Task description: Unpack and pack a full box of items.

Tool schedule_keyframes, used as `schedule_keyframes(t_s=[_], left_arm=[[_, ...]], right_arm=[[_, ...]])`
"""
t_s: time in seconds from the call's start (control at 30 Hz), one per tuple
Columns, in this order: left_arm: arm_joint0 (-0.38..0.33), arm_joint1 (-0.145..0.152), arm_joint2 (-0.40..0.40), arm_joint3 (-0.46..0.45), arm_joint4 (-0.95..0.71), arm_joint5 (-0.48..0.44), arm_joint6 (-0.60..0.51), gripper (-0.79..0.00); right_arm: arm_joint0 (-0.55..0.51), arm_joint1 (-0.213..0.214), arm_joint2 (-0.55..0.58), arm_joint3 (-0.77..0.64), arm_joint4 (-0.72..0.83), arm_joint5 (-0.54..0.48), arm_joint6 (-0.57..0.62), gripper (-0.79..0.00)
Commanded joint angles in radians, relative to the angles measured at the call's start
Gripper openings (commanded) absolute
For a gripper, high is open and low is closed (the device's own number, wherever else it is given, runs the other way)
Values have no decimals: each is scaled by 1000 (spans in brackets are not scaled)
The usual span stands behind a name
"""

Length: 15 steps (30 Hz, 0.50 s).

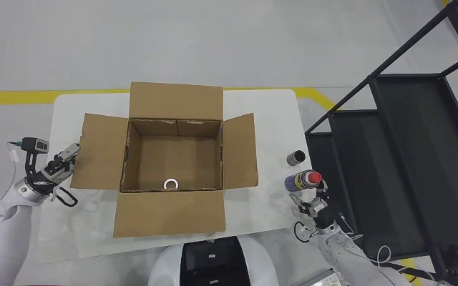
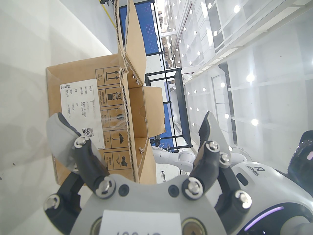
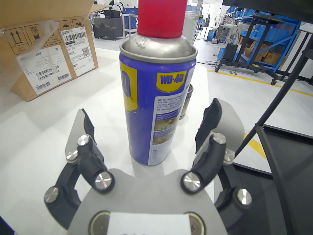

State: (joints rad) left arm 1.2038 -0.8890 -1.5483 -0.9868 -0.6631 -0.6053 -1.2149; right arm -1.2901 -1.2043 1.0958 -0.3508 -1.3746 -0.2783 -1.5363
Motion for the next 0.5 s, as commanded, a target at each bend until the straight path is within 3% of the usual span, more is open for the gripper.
schedule_keyframes(t_s=[0.0,0.17,0.47], left_arm=[[0,0,0,0,0,0,0,0],[0,0,0,0,0,0,0,0],[0,0,0,0,0,0,0,0]], right_arm=[[-22,19,24,-55,-9,24,0,0],[-94,68,113,-211,-35,123,0,0],[-235,135,236,-491,-156,205,45,0]])
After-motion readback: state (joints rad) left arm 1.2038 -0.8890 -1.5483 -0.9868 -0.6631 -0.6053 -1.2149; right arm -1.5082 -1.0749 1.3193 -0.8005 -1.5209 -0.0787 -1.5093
